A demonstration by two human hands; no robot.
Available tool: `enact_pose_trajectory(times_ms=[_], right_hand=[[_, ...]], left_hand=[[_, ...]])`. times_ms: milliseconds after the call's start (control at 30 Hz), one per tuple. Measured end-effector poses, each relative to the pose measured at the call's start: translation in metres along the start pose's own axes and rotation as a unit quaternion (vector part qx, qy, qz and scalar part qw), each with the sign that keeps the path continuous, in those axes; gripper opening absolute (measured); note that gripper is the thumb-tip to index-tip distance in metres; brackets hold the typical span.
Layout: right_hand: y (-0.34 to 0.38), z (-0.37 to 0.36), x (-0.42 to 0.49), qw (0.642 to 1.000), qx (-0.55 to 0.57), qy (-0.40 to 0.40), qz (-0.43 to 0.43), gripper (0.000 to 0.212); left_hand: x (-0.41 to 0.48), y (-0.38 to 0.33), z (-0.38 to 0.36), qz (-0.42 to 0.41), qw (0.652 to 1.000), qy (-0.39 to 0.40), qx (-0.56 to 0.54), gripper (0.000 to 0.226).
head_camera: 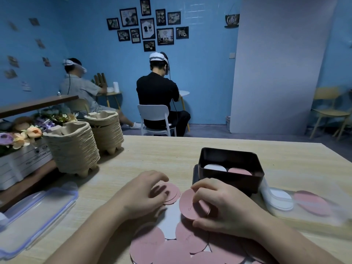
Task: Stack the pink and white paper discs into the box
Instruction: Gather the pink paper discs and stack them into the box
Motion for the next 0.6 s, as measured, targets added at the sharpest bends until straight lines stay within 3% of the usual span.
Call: enact_pose_trajectory(times_ms=[133, 400, 600], right_hand=[[-0.003, 0.001, -0.004, 1.0, 0.004, -0.006, -0.011, 0.039], [-0.006, -0.002, -0.003, 1.0, 0.004, 0.017, -0.021, 0.039], [-0.005, 0.0, -0.003, 0.999, 0.001, 0.019, -0.037, 0.039]], left_hand=[[0.001, 0.012, -0.013, 0.032, 0.998, 0.049, 0.006, 0.065], [-0.009, 0.017, -0.014, 0.021, 0.998, -0.024, -0.059, 0.058], [-0.023, -0.01, -0.007, -0.084, 0.99, -0.091, -0.062, 0.041]])
Point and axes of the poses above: each hand's wrist, its own x-axis towards the middle knuckle, its own z-axis out of the back of the hand, y = z × x, the point moved 2 cm from there along x, towards the middle knuckle, and after that the axes turned 15 degrees about z, right-handed, at the moved point
